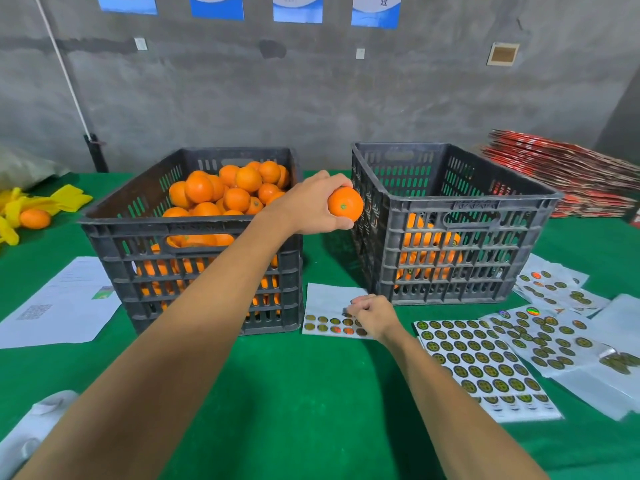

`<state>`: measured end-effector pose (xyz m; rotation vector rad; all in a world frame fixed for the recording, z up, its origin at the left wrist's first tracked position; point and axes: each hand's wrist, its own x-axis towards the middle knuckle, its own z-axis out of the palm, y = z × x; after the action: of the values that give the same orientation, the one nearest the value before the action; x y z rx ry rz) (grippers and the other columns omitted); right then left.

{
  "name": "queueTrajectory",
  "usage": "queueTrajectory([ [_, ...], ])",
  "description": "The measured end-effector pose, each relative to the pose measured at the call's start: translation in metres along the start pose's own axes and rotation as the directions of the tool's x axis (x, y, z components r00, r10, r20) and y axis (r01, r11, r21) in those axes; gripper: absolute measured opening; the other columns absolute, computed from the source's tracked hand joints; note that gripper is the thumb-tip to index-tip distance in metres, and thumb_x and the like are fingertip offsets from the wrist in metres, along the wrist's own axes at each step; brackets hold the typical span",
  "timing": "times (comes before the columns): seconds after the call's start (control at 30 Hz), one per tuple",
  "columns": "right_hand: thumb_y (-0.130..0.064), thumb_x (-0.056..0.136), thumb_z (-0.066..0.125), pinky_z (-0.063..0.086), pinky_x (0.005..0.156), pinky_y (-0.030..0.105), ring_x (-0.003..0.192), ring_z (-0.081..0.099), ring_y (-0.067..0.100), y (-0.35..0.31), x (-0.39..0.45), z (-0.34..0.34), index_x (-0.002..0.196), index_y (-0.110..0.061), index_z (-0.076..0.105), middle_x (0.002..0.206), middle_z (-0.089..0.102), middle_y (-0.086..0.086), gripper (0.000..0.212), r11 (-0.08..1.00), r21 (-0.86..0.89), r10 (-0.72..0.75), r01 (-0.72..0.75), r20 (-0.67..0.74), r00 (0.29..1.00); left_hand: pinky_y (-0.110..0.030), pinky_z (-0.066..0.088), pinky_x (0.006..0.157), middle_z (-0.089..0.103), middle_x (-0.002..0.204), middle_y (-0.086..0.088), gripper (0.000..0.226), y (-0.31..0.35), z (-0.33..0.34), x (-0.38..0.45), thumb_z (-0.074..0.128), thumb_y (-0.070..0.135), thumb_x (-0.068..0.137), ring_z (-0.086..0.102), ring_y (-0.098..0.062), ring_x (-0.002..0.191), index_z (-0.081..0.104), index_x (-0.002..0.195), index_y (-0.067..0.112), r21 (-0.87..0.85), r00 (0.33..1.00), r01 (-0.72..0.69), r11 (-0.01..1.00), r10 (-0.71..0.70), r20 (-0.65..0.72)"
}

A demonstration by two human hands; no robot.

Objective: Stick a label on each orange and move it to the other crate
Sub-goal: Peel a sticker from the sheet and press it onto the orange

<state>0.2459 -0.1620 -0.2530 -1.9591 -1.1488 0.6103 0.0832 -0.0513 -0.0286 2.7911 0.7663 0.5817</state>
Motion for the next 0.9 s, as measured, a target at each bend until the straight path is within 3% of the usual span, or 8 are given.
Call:
queueTrajectory([
  [0.07, -0.001, 0.091, 0.066, 0.055, 0.082, 0.032, 0.108, 0.062, 0.035, 0.002, -0.001, 0.001, 0.091, 0.014, 0.071, 0.111, 0.064, 0.03, 0.016, 0.999, -0.041, -0.032, 0.031, -0.008, 0.999, -0.039, 0.046, 0.093, 0.049, 0.133, -0.002, 0.076, 0.0, 0.0, 0.0, 0.079, 0.055, 0.082, 0.055, -0.026, 0.116, 0.043, 0.145, 0.033, 0.001, 1.0, 0.002, 1.0, -0.002, 0.0],
  [0.17, -0.012, 0.094, 0.072, 0.047, 0.107, 0.033, 0.116, 0.059, 0.021, 0.002, -0.009, -0.001, 0.112, -0.004, 0.077, 0.126, 0.06, 0.007, 0.02, 0.994, -0.066, -0.078, 0.082, 0.063, 0.995, -0.038, 0.046, 0.092, 0.049, 0.132, -0.003, 0.075, 0.001, 0.0, 0.0, 0.079, 0.054, 0.082, 0.055, -0.026, 0.116, 0.043, 0.145, 0.033, 0.004, 1.0, 0.004, 1.0, -0.004, 0.003],
  [0.23, -0.018, 0.096, 0.071, 0.04, 0.115, 0.036, 0.125, 0.053, 0.02, 0.003, -0.01, -0.002, 0.123, -0.008, 0.073, 0.137, 0.053, 0.002, 0.029, 0.989, -0.096, -0.101, 0.111, 0.099, 0.99, -0.038, 0.046, 0.092, 0.049, 0.133, -0.002, 0.075, 0.001, 0.0, 0.0, 0.079, 0.054, 0.083, 0.054, -0.026, 0.116, 0.043, 0.145, 0.033, 0.005, 1.0, 0.006, 1.0, -0.006, 0.002],
  [0.43, -0.02, 0.099, 0.067, 0.039, 0.115, 0.039, 0.131, 0.047, 0.024, 0.0, -0.01, -0.001, 0.126, -0.008, 0.072, 0.141, 0.051, 0.006, 0.031, 0.963, -0.207, -0.155, 0.172, 0.095, 0.983, -0.039, 0.047, 0.092, 0.048, 0.133, -0.002, 0.075, 0.003, -0.001, -0.002, 0.079, 0.053, 0.083, 0.054, -0.026, 0.116, 0.043, 0.145, 0.032, 0.011, 1.0, 0.01, 1.0, -0.01, 0.012],
  [0.7, -0.018, 0.091, 0.075, 0.049, 0.1, 0.036, 0.105, 0.06, 0.019, -0.008, -0.001, 0.0, 0.099, -0.014, 0.079, 0.121, 0.061, 0.003, 0.009, 0.958, -0.256, -0.125, 0.133, 0.046, 0.991, -0.043, 0.05, 0.096, 0.048, 0.135, -0.003, 0.075, 0.006, -0.003, -0.004, 0.078, 0.052, 0.084, 0.055, -0.027, 0.118, 0.042, 0.146, 0.032, 0.021, 1.0, 0.015, 1.0, -0.016, 0.022],
  [0.9, -0.028, 0.095, 0.07, 0.042, 0.104, 0.037, 0.122, 0.049, 0.027, -0.003, -0.001, 0.001, 0.105, -0.013, 0.077, 0.128, 0.055, 0.005, 0.02, 0.919, -0.361, -0.152, 0.16, 0.049, 0.987, -0.043, 0.049, 0.096, 0.048, 0.137, -0.004, 0.075, 0.007, -0.003, -0.004, 0.078, 0.051, 0.085, 0.055, -0.028, 0.12, 0.042, 0.147, 0.031, 0.028, 1.0, 0.016, 0.999, -0.017, 0.026],
])
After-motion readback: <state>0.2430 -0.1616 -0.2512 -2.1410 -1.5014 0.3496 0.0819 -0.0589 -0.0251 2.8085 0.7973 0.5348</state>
